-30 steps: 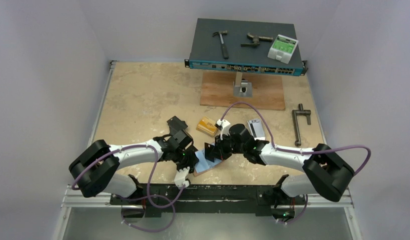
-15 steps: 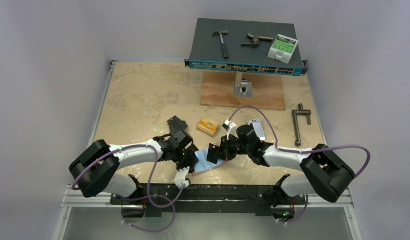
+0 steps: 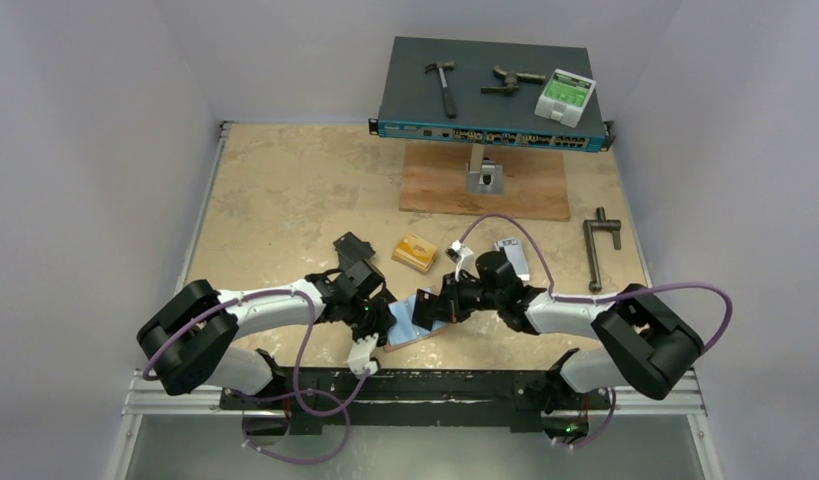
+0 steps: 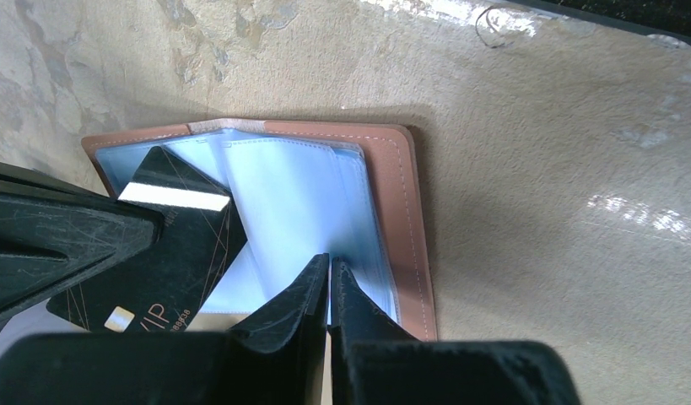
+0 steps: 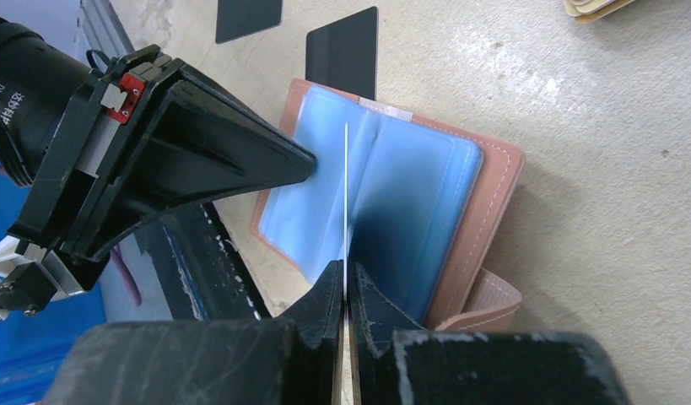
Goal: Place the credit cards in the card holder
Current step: Pick up the card holder from the center of the board.
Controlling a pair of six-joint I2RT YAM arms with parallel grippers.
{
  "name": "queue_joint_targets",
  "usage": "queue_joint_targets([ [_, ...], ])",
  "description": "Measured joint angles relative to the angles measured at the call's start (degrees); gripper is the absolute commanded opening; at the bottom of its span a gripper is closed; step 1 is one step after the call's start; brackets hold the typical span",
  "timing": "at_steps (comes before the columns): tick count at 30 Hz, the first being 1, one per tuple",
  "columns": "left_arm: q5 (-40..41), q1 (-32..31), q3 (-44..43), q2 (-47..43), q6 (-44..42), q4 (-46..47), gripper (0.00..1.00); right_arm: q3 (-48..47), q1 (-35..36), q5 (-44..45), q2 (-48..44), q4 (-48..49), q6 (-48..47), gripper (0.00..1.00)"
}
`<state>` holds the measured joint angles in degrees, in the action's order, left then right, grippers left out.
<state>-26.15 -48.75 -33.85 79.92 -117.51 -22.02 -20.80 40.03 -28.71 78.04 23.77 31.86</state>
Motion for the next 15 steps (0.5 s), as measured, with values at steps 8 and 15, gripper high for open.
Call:
queue_joint_targets([
  [8,0.02,0.0,0.0,0.0,0.0,0.0,0.04,1.14,-1.6,-2.54,1.44,3.19,1.01,0.0],
  [15,0.02,0.02,0.37,-0.15,0.0,0.33,0.04,2.95,-3.87,-5.18,0.59,5.6,2.36,0.0],
])
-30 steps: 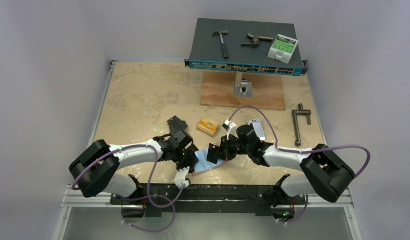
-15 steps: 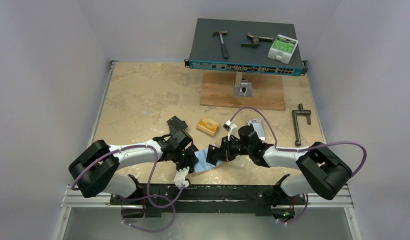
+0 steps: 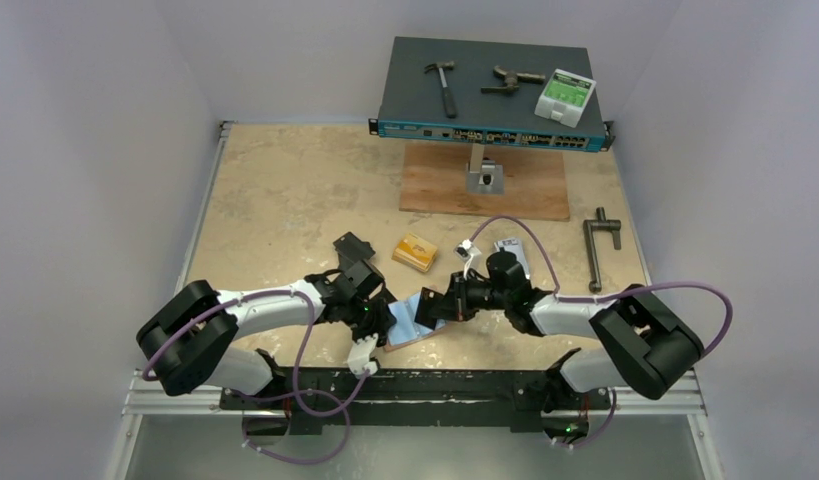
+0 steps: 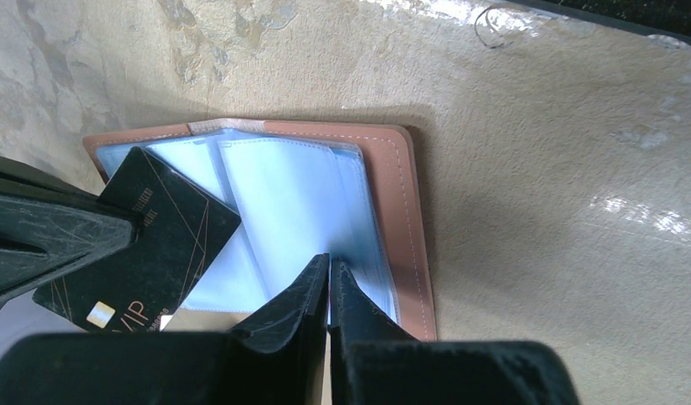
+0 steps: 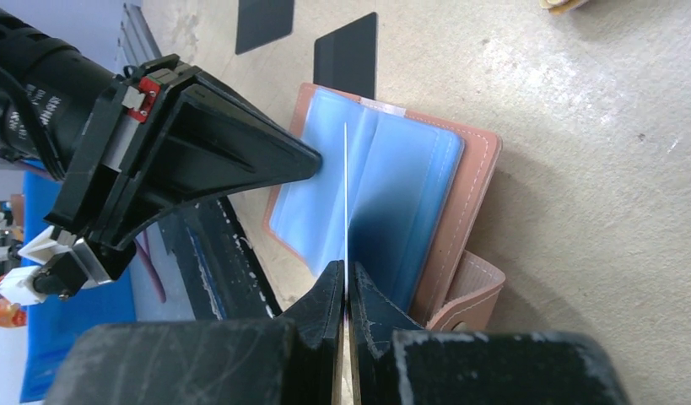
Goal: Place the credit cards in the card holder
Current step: Pick up the card holder from the center of the board.
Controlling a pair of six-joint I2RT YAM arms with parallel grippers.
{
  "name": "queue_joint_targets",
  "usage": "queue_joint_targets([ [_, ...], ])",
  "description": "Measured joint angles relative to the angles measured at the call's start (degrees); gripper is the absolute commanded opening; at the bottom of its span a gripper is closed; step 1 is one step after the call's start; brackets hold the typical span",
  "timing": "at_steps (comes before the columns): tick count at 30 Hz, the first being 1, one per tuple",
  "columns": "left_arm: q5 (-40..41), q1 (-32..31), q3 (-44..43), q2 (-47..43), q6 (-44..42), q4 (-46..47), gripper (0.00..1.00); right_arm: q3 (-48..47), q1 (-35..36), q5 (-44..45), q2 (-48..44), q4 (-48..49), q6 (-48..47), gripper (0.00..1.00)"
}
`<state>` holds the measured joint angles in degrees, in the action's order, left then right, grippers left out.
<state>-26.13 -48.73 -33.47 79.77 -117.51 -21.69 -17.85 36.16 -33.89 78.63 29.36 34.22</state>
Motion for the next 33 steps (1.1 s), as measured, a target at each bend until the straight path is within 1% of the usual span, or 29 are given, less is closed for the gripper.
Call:
queue_joint_targets([
  [7,0.0,0.02,0.35,-0.17,0.0,0.44,0.04,0.5,-1.2,-3.82,2.54,4.9,1.42,0.0],
  [12,0.0,0.02,0.39,-0.22,0.0,0.52,0.04,0.44,-1.25,-4.81,4.76,5.05,1.4,0.0],
  [22,0.02,0.02,0.48,-0.28,0.0,0.83,0.03,0.17,-1.36,-5.35,5.77,5.42,1.38,0.0],
  [33,0.55,0.02,0.48,-0.17,0.0,1.18,0.04,-0.81,-1.42,-9.75,10.4,7.63,2.34,0.0],
])
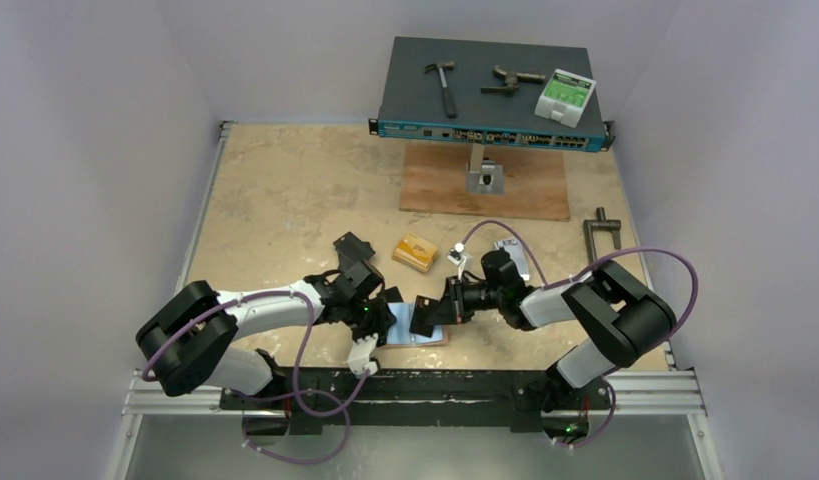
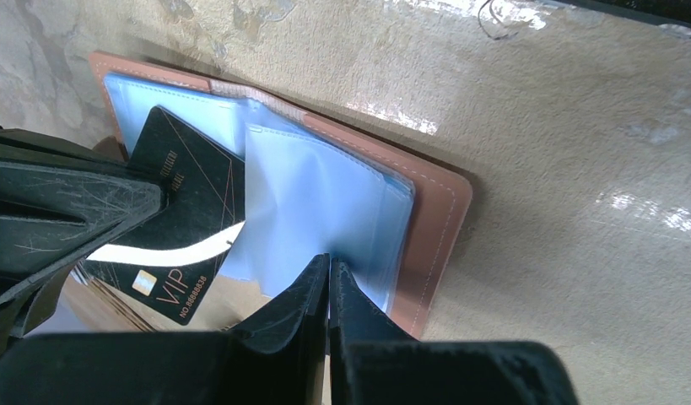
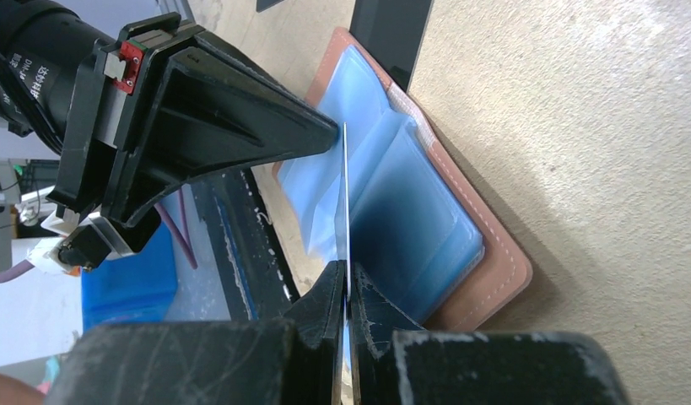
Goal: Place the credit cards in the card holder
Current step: Pick up the card holder from the center of the board.
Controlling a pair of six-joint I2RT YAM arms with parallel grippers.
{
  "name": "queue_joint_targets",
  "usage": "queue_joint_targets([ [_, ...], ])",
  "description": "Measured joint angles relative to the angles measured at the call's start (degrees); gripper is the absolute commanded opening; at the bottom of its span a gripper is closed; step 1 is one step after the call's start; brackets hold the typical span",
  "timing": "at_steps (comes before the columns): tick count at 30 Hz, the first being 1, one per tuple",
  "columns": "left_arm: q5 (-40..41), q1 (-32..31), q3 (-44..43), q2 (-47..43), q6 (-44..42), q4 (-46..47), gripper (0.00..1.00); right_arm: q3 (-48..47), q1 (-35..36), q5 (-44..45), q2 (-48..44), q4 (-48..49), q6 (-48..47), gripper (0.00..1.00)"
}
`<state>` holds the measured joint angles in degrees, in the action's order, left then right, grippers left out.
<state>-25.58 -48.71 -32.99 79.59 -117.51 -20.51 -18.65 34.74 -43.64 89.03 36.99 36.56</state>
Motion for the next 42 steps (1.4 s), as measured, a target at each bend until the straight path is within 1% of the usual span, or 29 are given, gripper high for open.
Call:
queue_joint_targets([
  [11,0.26,0.0,0.0,0.0,0.0,0.11,0.03,-0.39,-0.48,-2.62,0.87,-0.13,1.66,0.0],
  [15,0.48,0.0,0.02,0.0,0.0,0.35,0.03,-1.79,-0.48,-2.84,2.67,-1.18,1.64,0.0],
  [21,0.9,0.0,0.17,-0.13,0.0,1.22,0.09,-4.76,-0.31,-2.05,5.38,-5.95,0.52,0.0],
  [27,2.12,0.0,0.5,-1.05,0.0,1.22,0.13,-7.1,0.28,-0.22,5.42,-10.32,-0.76,0.0],
  [32,3.61,0.07,0.55,-3.19,0.02,-1.49,0.16,-7.19,0.46,0.59,5.44,-10.93,-0.79,0.0],
  [38,4.02,1.38,0.55,-8.41,0.0,-8.72,0.18,-7.89,0.5,0.74,5.49,-12.44,-1.18,0.0],
  [42,3.93,2.36,0.55,-8.76,0.0,-10.95,0.19,-8.02,0.5,0.87,5.49,-12.85,-1.42,0.0],
])
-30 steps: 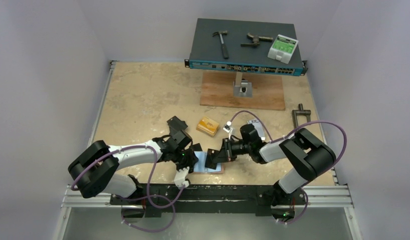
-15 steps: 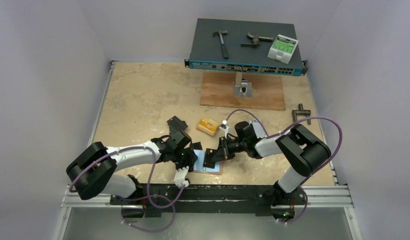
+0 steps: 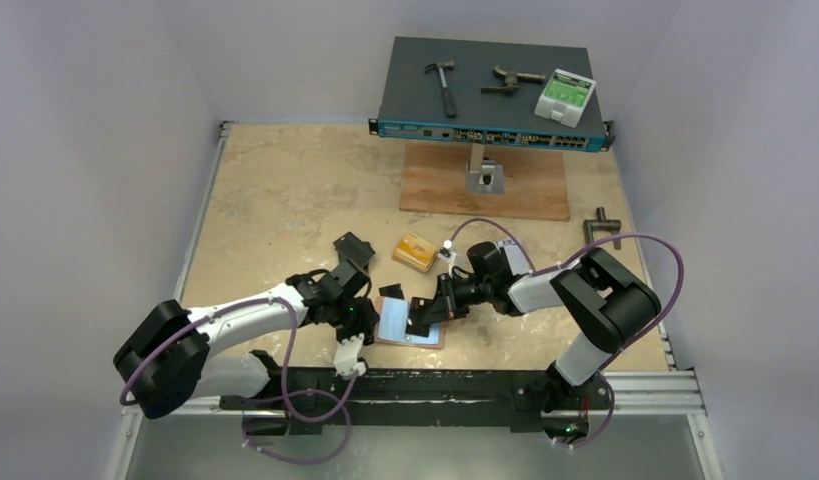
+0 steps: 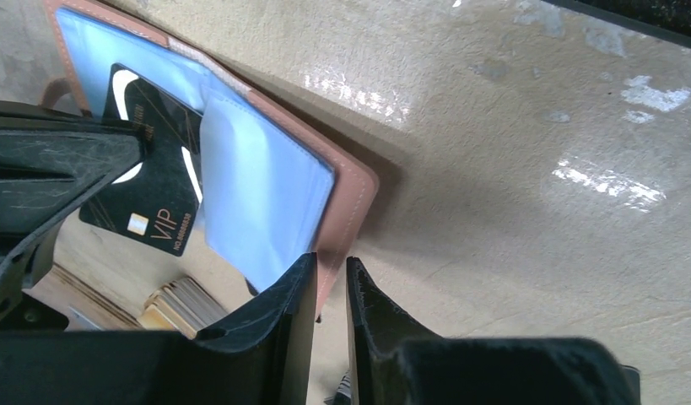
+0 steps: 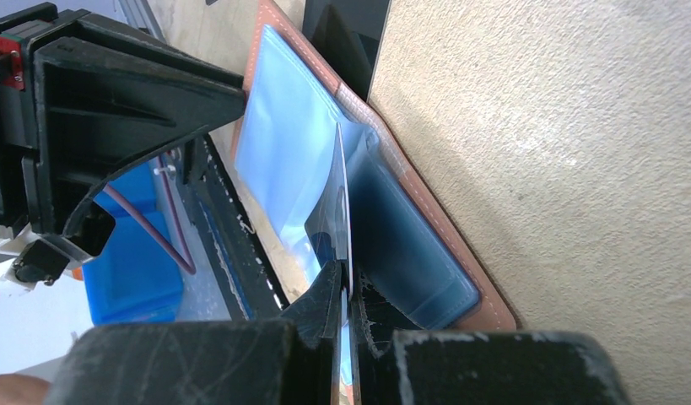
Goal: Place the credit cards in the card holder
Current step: Pick up the card holder from the center of the board.
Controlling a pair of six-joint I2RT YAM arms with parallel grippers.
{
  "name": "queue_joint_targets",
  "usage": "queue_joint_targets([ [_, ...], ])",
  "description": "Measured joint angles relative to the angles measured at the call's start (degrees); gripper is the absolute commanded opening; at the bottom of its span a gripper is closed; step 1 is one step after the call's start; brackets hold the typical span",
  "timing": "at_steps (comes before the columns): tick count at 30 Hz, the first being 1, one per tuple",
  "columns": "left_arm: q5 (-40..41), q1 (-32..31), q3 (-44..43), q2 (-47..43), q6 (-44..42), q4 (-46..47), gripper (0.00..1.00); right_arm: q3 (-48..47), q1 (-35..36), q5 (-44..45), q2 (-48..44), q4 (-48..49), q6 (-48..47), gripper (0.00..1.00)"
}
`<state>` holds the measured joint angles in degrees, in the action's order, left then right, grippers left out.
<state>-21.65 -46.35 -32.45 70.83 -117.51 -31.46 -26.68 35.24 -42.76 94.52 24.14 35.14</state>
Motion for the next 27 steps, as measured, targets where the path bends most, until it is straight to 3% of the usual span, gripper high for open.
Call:
queue_joint_targets([
  [8,-0.79,0.24,-0.15,4.07,0.0,1.16,0.19,-0.92,0.0,0.02,-0.2,-2.01,-0.37,0.0],
  [18,-1.31,-0.35,-0.15,4.61,0.02,2.03,0.08,-1.25,0.0,-0.42,-2.69,-3.96,0.31,0.0],
  [27,-1.57,-0.79,-0.15,4.61,0.02,2.01,0.06,0.0,-0.02,-1.38,-2.71,-2.27,2.6,0.0],
])
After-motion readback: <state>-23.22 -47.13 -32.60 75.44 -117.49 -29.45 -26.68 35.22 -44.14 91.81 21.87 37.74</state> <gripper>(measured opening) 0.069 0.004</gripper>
